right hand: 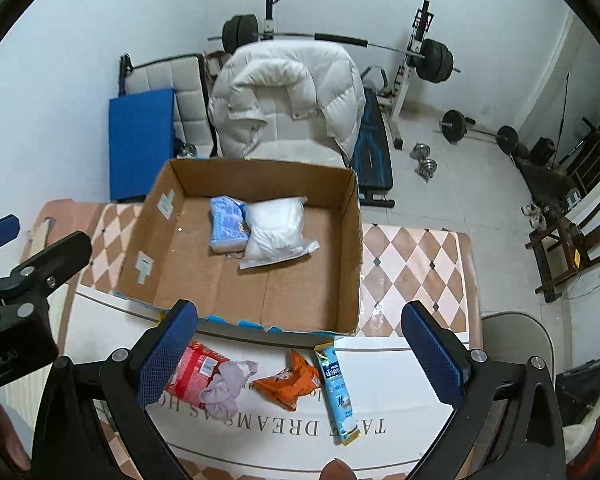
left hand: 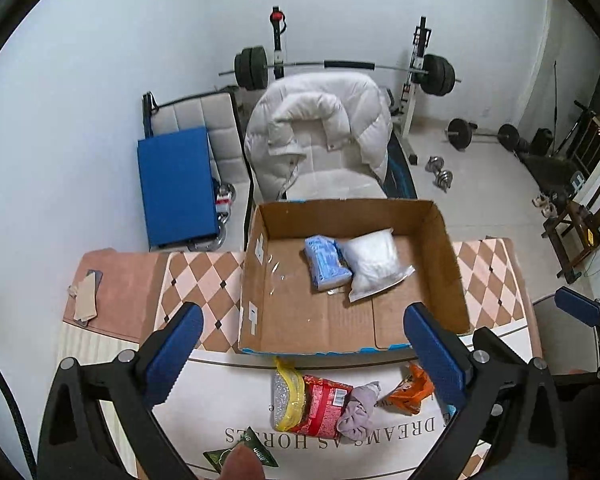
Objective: Organize soft objects
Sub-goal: 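Move both tools back over the remaining items on the table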
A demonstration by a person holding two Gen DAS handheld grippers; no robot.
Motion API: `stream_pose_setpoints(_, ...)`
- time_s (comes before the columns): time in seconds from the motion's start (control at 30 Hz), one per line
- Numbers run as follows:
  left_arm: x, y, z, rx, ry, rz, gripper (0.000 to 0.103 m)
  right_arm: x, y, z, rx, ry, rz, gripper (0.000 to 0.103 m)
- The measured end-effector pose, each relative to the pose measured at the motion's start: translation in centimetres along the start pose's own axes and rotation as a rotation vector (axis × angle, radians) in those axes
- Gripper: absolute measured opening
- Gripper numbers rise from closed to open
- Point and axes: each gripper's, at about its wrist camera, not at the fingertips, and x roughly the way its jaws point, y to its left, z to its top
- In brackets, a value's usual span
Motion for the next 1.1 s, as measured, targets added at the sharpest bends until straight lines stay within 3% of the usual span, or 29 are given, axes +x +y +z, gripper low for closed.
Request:
stream_pose_setpoints(0.13,-1.2,0.0,-0.5,-0.001,-0.017,0.012,0.103,-1.9,-0.1,-0.4,0.005,-0.022,0.021,0.103)
stream_pose_setpoints(0.27,-0.6,1.0,-2.1,-0.007,0.034,0.032,0.103,-2.0,-0.3,-1.2,0.011,-0.010,0.040,0.103)
stream_pose_setpoints(0.4,2.2,3.4,-6.2,0.080,0.113,0.103,0.103,0.5,-0.6,-3.3,0.011,0.100,0.092,0.103)
stream_pose_setpoints(0.5,6.1,5.2,-10.5,0.183,0.238,0.175,0.103,3.5,-0.2,-5.9,-0.020,0.194,0.091,0.103)
stream_pose_setpoints(0.7,15.3,6.9,-20.1,0.373,0.586,0.125,0.103,10.3,-0.6,-11.1,-0.004,0.379,0.085,0.103)
stream_pose_setpoints(0.83,19.7,6.6,-24.9,0.460,0.720,0.114,0.103,13.4,-1.9,-13.2,0.035,0.458,0.058,0.103)
stream_pose_setpoints(0.9,21.2,6.4,-26.1,0.445,0.757,0.092,0.092,14.4,-2.9,-13.7,0.063,0.478,0.046,0.103)
stream_pose_setpoints(0.97,22.0,6.4,-26.2,0.365,0.786,0.064,0.056,15.5,-3.9,-14.2,0.091,0.499,0.030,0.103)
stream_pose_setpoints(1.1,22.5,7.1,-24.8,0.112,0.809,-0.025,0.051,17.1,-5.6,-14.6,0.141,0.533,0.035,0.103)
